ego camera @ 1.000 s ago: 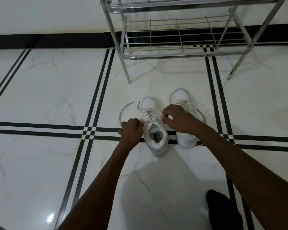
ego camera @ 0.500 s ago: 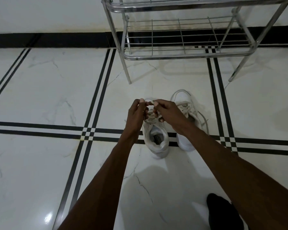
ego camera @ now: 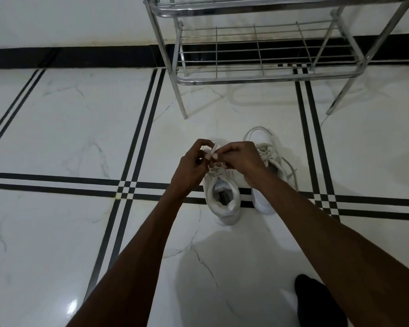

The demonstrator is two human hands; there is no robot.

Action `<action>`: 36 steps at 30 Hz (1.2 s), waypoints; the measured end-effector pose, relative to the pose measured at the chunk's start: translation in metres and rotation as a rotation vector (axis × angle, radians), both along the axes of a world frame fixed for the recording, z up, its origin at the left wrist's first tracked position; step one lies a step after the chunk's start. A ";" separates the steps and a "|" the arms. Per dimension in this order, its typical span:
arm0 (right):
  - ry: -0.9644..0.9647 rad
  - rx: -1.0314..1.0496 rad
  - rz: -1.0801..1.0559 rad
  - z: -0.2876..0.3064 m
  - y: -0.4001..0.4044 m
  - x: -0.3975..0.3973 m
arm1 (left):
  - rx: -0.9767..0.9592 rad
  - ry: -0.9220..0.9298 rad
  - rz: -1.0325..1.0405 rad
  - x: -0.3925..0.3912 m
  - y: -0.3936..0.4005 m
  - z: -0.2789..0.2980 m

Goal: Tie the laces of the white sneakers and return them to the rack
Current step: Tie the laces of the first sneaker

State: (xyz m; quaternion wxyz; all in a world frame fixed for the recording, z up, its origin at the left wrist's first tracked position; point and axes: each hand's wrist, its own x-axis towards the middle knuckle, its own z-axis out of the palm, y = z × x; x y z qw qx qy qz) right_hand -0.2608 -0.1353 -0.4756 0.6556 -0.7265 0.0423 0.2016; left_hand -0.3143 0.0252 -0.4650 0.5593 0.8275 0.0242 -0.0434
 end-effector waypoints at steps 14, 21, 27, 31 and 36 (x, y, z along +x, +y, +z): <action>-0.102 0.042 0.234 0.009 -0.006 -0.006 | -0.165 0.243 0.126 -0.006 0.012 -0.005; -0.669 -0.665 0.537 0.023 -0.003 0.000 | -0.255 0.277 0.201 -0.003 0.012 -0.004; -0.578 -0.475 0.134 0.014 0.006 -0.017 | -0.358 0.211 0.064 -0.011 0.019 -0.009; -0.385 -0.287 0.086 0.017 0.001 -0.017 | -0.131 0.093 0.038 -0.006 0.015 -0.010; -0.211 -0.272 0.048 0.023 -0.028 -0.013 | -0.017 0.046 0.249 -0.021 0.015 -0.011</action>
